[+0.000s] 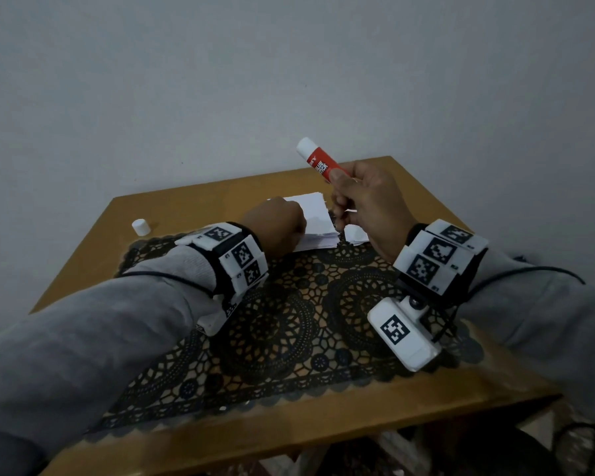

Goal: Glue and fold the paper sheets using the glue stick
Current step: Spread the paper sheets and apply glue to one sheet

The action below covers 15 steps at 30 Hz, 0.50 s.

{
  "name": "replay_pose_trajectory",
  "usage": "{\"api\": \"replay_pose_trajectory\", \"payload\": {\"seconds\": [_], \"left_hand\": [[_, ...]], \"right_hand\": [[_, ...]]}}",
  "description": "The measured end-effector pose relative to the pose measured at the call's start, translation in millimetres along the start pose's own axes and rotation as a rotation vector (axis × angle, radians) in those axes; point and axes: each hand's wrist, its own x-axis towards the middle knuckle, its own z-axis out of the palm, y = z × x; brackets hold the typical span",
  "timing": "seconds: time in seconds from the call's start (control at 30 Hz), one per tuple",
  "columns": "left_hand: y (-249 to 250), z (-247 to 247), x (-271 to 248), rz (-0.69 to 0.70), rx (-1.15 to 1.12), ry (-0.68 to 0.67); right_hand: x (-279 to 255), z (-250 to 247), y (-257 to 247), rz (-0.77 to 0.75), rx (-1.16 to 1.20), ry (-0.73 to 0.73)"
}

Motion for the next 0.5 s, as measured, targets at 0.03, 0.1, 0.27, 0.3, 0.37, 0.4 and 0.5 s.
{"api": "replay_pose_trajectory", "payload": {"seconds": [0.03, 0.1, 0.27, 0.3, 0.37, 0.4, 0.5], "left_hand": [[0.6, -0.5, -0.3, -0.002, 0.006, 0.008], [0.6, -0.8, -0.5, 0.001, 0.016, 0.021], [0.9, -3.0, -0.4, 0.002, -0.007, 0.021], [0.7, -3.1, -0.9, 0.002, -0.017, 0.011], [-0.4, -3.2, -2.1, 0.010, -0.033, 0.008], [-0.9, -3.1, -3.4, 0.012, -0.040, 0.014], [-2.4, -3.6, -10.3, 0.015, -0.032, 0.048]], "right_hand": [[-0.8, -1.0, -0.9, 0.007, -0.003, -0.001], [-3.4, -2.5, -2.8, 0.017, -0.009, -0.010], [-10.9, -5.9, -5.8, 0.003, -0.044, -0.033], [-11.8, -6.4, -6.2, -0.001, -0.049, -0.033], [-12.1, -6.7, -7.6, -0.004, -0.047, -0.030], [-12.0, -7.0, -8.4, -0.003, -0.045, -0.027], [-11.8, -7.3, -12.1, -0.009, -0.045, -0.027]]}}
